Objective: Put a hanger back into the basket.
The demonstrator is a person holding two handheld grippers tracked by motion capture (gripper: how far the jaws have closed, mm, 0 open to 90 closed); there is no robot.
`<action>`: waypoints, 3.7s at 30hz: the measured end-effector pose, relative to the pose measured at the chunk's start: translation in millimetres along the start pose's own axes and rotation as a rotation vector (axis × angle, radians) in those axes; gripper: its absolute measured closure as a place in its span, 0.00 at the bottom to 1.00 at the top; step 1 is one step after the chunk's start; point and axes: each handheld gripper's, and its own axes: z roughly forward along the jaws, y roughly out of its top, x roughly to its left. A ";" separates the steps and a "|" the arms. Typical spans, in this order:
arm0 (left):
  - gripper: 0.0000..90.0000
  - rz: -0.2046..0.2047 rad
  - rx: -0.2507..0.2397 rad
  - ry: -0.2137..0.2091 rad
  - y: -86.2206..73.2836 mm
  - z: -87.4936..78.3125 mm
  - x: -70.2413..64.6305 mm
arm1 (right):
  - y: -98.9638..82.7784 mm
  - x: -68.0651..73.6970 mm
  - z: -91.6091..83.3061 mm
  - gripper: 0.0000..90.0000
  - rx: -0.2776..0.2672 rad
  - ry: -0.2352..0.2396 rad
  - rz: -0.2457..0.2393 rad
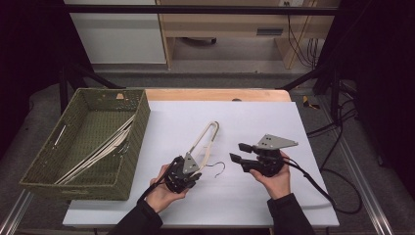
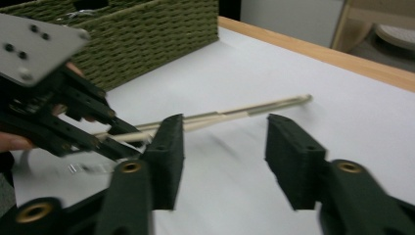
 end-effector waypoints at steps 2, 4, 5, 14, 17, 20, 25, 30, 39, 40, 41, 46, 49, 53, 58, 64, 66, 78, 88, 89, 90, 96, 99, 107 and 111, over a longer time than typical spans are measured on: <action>0.86 -0.006 -0.005 0.008 -0.2 -4.0 1.8 | -5.0 -5.7 -3.9 0.41 0.018 -0.006 0.022; 0.86 -0.018 -0.015 0.012 -1.0 -7.3 3.8 | -11.1 -10.4 -5.6 0.36 0.025 0.001 0.044; 0.87 -0.018 -0.015 0.012 -1.0 -7.3 3.8 | -13.9 -12.4 -6.3 0.34 0.032 0.007 0.050; 0.89 -0.084 -0.044 0.065 -5.8 -30.5 20.8 | -24.8 -20.7 -10.5 0.23 0.017 -0.016 0.080; 0.91 -0.111 -0.060 0.092 -6.9 -35.8 26.7 | -27.1 -22.1 -11.5 0.21 0.028 -0.021 0.070; 0.92 -0.108 -0.046 0.124 -8.3 -42.0 34.3 | -29.3 -23.1 -12.4 0.20 0.021 -0.026 0.084; 0.95 -0.166 -0.075 0.171 -12.5 -47.9 44.1 | -32.7 -25.7 -14.8 0.18 0.020 -0.034 0.098; 0.95 -0.202 -0.121 0.169 -15.2 -57.8 51.2 | -34.5 -27.2 -16.6 0.16 0.017 -0.036 0.103; 0.95 -0.176 -0.231 0.170 -4.6 -97.3 47.1 | -35.8 -28.3 -20.5 0.13 0.006 -0.045 0.106; 0.95 -0.167 -0.234 0.167 -3.0 -101.6 46.0 | -35.9 -28.4 -21.1 0.13 0.003 -0.044 0.109; 0.95 -0.167 -0.234 0.167 -3.0 -101.6 46.0 | -36.0 -28.6 -21.6 0.12 0.000 -0.046 0.107; 0.95 -0.151 -0.280 0.141 6.1 -119.8 43.2 | -36.2 -27.1 -23.5 0.08 -0.007 -0.056 0.104; 0.95 -0.135 -0.294 0.136 13.9 -133.1 43.9 | -36.5 -26.3 -24.9 0.04 -0.009 -0.072 0.092; 0.95 -0.133 -0.305 0.128 20.1 -145.5 48.0 | -36.3 -25.9 -26.4 0.04 -0.017 -0.073 0.092; 0.95 -0.117 -0.319 0.120 29.8 -168.6 58.4 | -36.3 -25.6 -26.6 0.03 -0.021 -0.064 0.088; 0.95 -0.094 -0.343 0.112 35.9 -192.5 78.6 | -36.2 -25.5 -27.1 0.03 -0.024 -0.057 0.081; 0.95 -0.091 -0.333 0.119 35.8 -200.7 89.4 | -36.0 -25.2 -27.2 0.03 -0.028 -0.059 0.085; 0.95 -0.105 -0.325 0.160 18.1 -222.2 145.7 | -36.0 -25.5 -27.7 0.03 -0.027 -0.064 0.078; 0.95 -0.108 -0.320 0.196 -14.1 -229.3 188.2 | -36.5 -25.3 -26.6 0.03 -0.023 -0.065 0.076; 0.95 -0.113 -0.312 0.195 -17.5 -229.3 191.2 | -36.5 -25.3 -26.6 0.03 -0.023 -0.065 0.076; 0.95 -0.113 -0.312 0.195 -17.5 -229.3 191.2 | -36.6 -25.4 -26.5 0.03 -0.024 -0.065 0.073; 0.95 -0.103 -0.292 0.237 -39.5 -227.1 211.8 | -36.8 -25.4 -26.1 0.03 -0.016 -0.069 0.075; 0.95 -0.108 -0.287 0.252 -46.1 -227.1 216.8 | -36.9 -25.5 -26.0 0.03 -0.017 -0.068 0.073; 0.95 -0.113 -0.246 0.296 -70.9 -223.0 232.7 | -37.3 -25.9 -25.5 0.03 -0.014 -0.066 0.067; 0.95 -0.113 -0.229 0.306 -78.4 -221.2 237.0 | -37.6 -25.9 -25.4 0.03 -0.012 -0.067 0.067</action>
